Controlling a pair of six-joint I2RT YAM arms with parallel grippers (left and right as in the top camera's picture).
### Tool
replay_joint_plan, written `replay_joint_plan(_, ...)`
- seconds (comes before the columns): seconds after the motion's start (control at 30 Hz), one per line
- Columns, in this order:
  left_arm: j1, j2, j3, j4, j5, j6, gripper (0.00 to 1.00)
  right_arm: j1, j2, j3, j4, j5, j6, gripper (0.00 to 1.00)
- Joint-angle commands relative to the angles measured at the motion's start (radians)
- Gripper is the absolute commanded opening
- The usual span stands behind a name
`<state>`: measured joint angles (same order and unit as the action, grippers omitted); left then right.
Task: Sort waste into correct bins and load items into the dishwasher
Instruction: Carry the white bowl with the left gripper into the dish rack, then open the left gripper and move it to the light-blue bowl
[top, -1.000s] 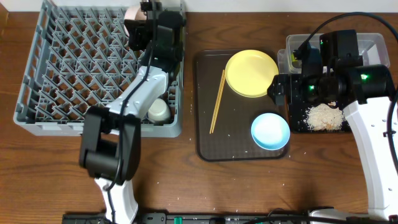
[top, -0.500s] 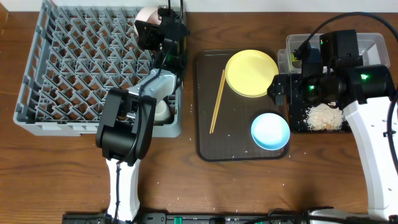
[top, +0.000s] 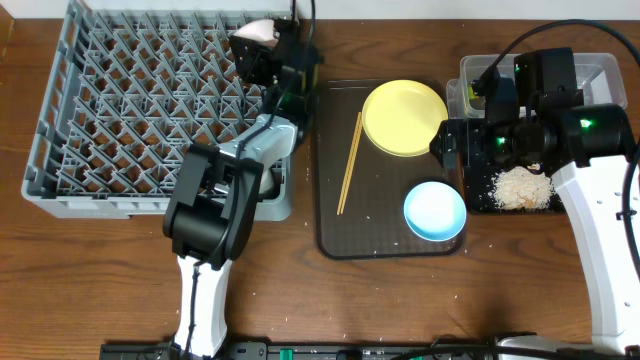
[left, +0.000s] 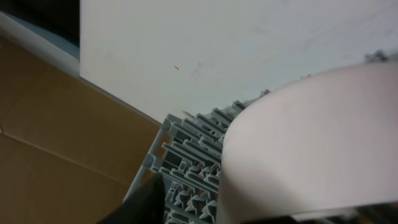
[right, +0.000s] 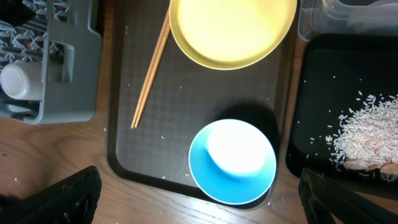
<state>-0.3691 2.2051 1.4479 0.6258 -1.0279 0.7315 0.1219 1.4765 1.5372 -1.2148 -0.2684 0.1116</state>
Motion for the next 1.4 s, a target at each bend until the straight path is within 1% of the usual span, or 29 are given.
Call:
replay_joint_plan(0.0, -0.024, 0.005, 0.005, 0.004, -0.058, -0.013, 0.42, -0.018, 0.003, 0.005, -0.001, 0.003, 0.0, 0.99)
replay_joint_plan(0.1, -0.044, 0.005, 0.005, 0.003, -0.087, -0.037, 0.46, -0.018, 0.003, 0.005, -0.001, 0.003, 0.0, 0.99)
replay_joint_plan(0.2, -0.072, 0.004, 0.005, 0.002, -0.111, -0.057, 0.54, -0.018, 0.003, 0.005, -0.001, 0.003, 0.0, 0.99)
replay_joint_plan(0.4, -0.105, 0.004, 0.005, -0.071, -0.11, -0.097, 0.66, -0.018, 0.003, 0.005, -0.001, 0.003, 0.0, 0.99)
replay_joint_plan(0.5, -0.109, 0.003, 0.005, -0.11, -0.11, -0.142, 0.73, -0.018, 0.003, 0.005, -0.001, 0.003, 0.0, 0.99)
replay_joint_plan(0.6, -0.108, -0.002, 0.005, -0.129, -0.109, -0.18, 0.79, -0.018, 0.003, 0.005, -0.001, 0.003, 0.0, 0.99)
replay_joint_plan(0.67, -0.11, -0.013, 0.005, -0.149, -0.095, -0.201, 0.81, -0.018, 0.003, 0.005, -0.001, 0.003, 0.0, 0.99)
replay_joint_plan(0.73, -0.113, -0.035, 0.005, -0.204, -0.048, -0.243, 0.83, -0.018, 0.003, 0.005, -0.001, 0.003, 0.0, 0.99)
replay_joint_plan(0.77, -0.114, -0.053, 0.005, -0.239, -0.011, -0.27, 0.83, -0.018, 0.003, 0.005, -0.001, 0.003, 0.0, 0.99)
replay_joint_plan(0.87, -0.111, -0.127, 0.005, -0.39, 0.132, -0.409, 0.83, -0.018, 0.003, 0.005, -0.001, 0.003, 0.0, 0.99)
replay_joint_plan(0.93, -0.102, -0.183, 0.005, -0.484, 0.227, -0.507, 0.83, -0.018, 0.003, 0.005, -0.001, 0.003, 0.0, 0.99)
replay_joint_plan(0.97, -0.092, -0.233, 0.005, -0.558, 0.303, -0.592, 0.83, -0.018, 0.003, 0.005, -0.001, 0.003, 0.0, 0.99)
replay_joint_plan(1.0, -0.089, -0.251, 0.005, -0.582, 0.332, -0.618, 0.83, -0.018, 0.003, 0.005, -0.001, 0.003, 0.0, 0.99)
replay_joint_plan(1.03, -0.081, -0.29, 0.005, -0.638, 0.402, -0.671, 0.83, -0.018, 0.003, 0.005, -0.001, 0.003, 0.0, 0.99)
replay_joint_plan(1.13, -0.05, -0.423, 0.005, -0.82, 0.681, -0.843, 0.83, -0.018, 0.003, 0.005, -0.002, 0.003, 0.0, 0.99)
replay_joint_plan(1.23, -0.019, -0.534, 0.005, -0.989, 0.924, -0.985, 0.83, -0.017, 0.003, 0.005, -0.001, 0.003, 0.0, 0.99)
replay_joint_plan(1.27, -0.013, -0.561, 0.005, -1.041, 0.993, -1.029, 0.81, -0.017, 0.003, 0.005, -0.001, 0.003, 0.0, 0.99)
replay_joint_plan(1.3, -0.012, -0.584, 0.004, -1.097, 1.072, -1.1, 0.78, -0.018, 0.003, 0.005, -0.001, 0.003, 0.0, 0.99)
replay_joint_plan(1.37, -0.021, -0.599, -0.005, -1.159, 1.204, -1.202, 0.74, -0.018, 0.003, 0.005, -0.001, 0.003, 0.0, 0.99)
